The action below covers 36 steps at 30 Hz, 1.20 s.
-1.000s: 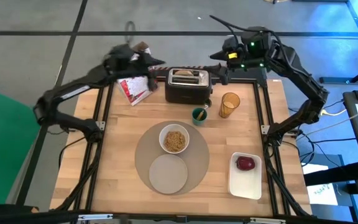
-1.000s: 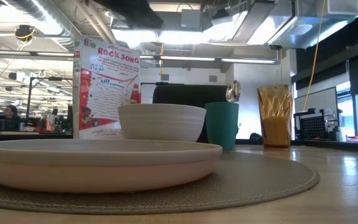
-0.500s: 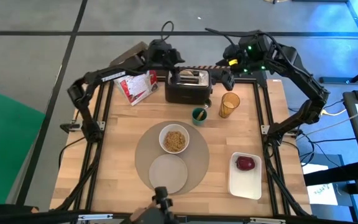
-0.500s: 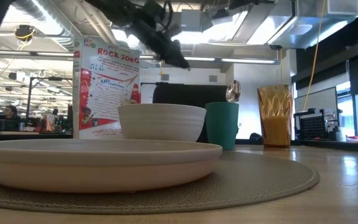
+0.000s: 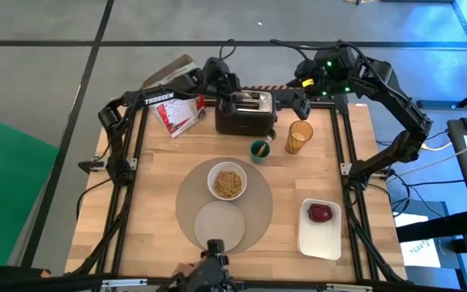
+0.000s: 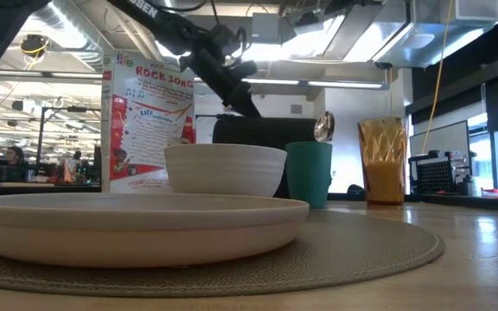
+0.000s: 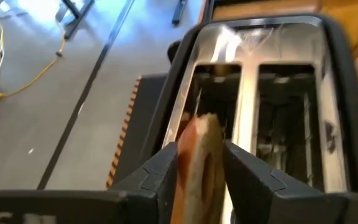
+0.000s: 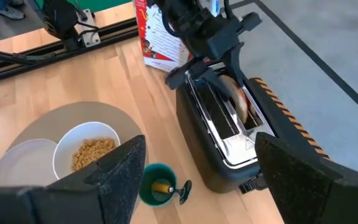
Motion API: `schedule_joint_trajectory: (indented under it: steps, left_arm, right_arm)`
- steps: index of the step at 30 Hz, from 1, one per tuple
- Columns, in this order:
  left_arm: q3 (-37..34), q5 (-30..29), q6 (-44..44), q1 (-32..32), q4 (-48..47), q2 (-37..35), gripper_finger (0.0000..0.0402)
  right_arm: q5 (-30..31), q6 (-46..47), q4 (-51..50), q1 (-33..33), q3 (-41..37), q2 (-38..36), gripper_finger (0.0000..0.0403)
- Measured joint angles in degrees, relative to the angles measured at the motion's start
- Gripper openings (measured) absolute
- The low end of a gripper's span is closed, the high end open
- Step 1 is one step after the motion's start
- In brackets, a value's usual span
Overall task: Arrange a breakfast setting
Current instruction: Put the toasted bread from the toaster on the brown plate
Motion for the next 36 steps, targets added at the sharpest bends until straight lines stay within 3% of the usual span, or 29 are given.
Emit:
schedule_joint_trajectory:
  steps: [17,24,31,36]
  left_arm:
    - [0.00,-6.09,1.62,-0.64,-1.44,-0.09,0.0018]
    - [0.29,-10.76,1.65,-3.00,0.59,-5.59,0.0008]
    - [4.80,-14.63,1.51,-6.14,-10.08,-14.05,0.0010]
    - [7.28,-9.44,-8.06,-9.62,-24.39,-20.00,0.0010]
  right_arm:
    - [0.13,0.39,0.04,0.00,-0.02,0.00,0.0291]
    - [1.14,0.57,0.11,0.00,-0.02,0.00,0.0291]
    - [2.09,0.57,0.88,0.02,-0.02,0.00,0.0291]
    - [3.19,0.59,1.39,0.00,-0.04,0.00,0.0291]
